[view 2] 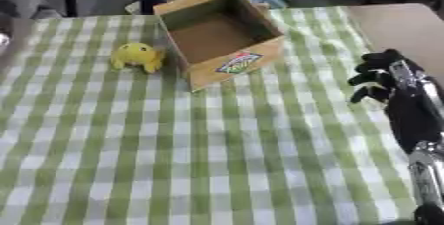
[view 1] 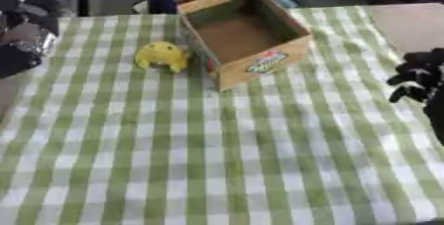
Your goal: Pick up objects on the table and place them in the box.
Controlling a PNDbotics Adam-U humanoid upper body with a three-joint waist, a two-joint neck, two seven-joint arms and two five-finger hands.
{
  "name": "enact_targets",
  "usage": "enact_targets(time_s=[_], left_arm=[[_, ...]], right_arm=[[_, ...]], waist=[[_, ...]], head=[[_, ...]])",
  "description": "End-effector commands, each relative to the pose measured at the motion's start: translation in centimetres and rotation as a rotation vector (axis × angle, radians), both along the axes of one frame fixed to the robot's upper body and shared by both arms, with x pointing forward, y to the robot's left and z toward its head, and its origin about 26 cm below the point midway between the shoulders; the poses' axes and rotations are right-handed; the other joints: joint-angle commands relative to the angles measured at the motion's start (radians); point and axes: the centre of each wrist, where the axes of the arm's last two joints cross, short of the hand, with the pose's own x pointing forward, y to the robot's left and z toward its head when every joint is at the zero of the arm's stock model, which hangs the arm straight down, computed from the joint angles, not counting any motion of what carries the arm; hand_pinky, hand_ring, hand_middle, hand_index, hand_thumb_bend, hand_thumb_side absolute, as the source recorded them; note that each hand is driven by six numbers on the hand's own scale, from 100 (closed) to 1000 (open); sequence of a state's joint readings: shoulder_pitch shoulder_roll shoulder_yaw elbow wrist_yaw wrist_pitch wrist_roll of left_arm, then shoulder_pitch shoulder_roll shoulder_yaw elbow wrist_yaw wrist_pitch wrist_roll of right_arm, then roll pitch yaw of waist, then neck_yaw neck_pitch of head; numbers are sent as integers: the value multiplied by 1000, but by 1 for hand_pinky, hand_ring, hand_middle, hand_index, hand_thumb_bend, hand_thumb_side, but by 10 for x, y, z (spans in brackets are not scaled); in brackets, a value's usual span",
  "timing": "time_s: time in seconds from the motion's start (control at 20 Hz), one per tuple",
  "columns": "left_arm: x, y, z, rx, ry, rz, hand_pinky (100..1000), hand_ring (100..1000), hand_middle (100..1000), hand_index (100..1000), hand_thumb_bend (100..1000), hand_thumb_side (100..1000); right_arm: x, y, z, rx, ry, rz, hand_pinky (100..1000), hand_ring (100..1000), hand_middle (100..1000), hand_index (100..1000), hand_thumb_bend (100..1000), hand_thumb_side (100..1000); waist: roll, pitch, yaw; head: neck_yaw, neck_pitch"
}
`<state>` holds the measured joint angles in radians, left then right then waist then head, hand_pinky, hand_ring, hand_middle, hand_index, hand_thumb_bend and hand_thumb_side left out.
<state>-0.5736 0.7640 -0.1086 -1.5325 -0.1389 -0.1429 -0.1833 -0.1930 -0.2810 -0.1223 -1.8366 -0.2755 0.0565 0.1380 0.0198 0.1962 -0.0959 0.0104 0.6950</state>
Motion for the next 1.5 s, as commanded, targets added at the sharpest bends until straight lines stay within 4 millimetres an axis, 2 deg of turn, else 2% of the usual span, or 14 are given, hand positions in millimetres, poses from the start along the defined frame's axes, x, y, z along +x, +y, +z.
enact_targets(time_s=[0.05,0.1,0.15,0.2,0.35,0.45,0.7,0.9,1.25,1.5], left_arm=[[14,12,17,198,-7,58,720,924,680,788,100,228],[21,11,20,244,-12,72,721,922,684,791,204,199],[28,10,22,285,-17,82,725,922,697,799,249,205],[35,9,23,318,-21,89,724,921,698,800,260,205],[55,5,25,411,-30,90,723,904,717,821,408,239],[68,0,23,475,-22,91,728,909,728,832,456,258],[96,-16,9,513,4,99,717,889,723,812,438,245],[110,-28,-7,504,19,108,719,895,725,808,425,242],[121,-45,-29,538,62,146,712,884,719,805,463,262],[123,-47,-40,582,106,167,713,885,725,809,474,284]], right_arm=[[0,-4,7,-38,-16,7,399,565,564,696,100,670],[0,-4,7,-41,-13,9,399,565,564,696,100,667],[0,-4,6,-44,-11,10,399,565,564,696,100,667],[0,-4,6,-46,-9,11,399,565,564,696,100,667],[-1,-4,6,-53,-5,15,399,565,564,696,100,668],[-1,-4,5,-57,-3,17,399,565,564,696,100,670],[1,-2,6,-63,-2,37,398,565,564,696,100,672],[2,1,7,-67,-4,52,398,564,563,696,100,676],[3,3,8,-73,-5,66,398,564,563,696,100,684],[4,5,9,-75,-9,74,397,564,563,696,100,689]], waist=[[4,-20,-5],[6,-22,-7],[9,-24,-10],[10,-25,-12],[15,-28,-21],[18,-29,-26],[21,-27,-47],[24,-23,-70],[30,-16,-97],[33,-9,-117]], head=[[5,11],[6,12],[7,13],[7,14],[7,17],[9,17],[19,11],[31,3],[47,-4],[53,-9]])
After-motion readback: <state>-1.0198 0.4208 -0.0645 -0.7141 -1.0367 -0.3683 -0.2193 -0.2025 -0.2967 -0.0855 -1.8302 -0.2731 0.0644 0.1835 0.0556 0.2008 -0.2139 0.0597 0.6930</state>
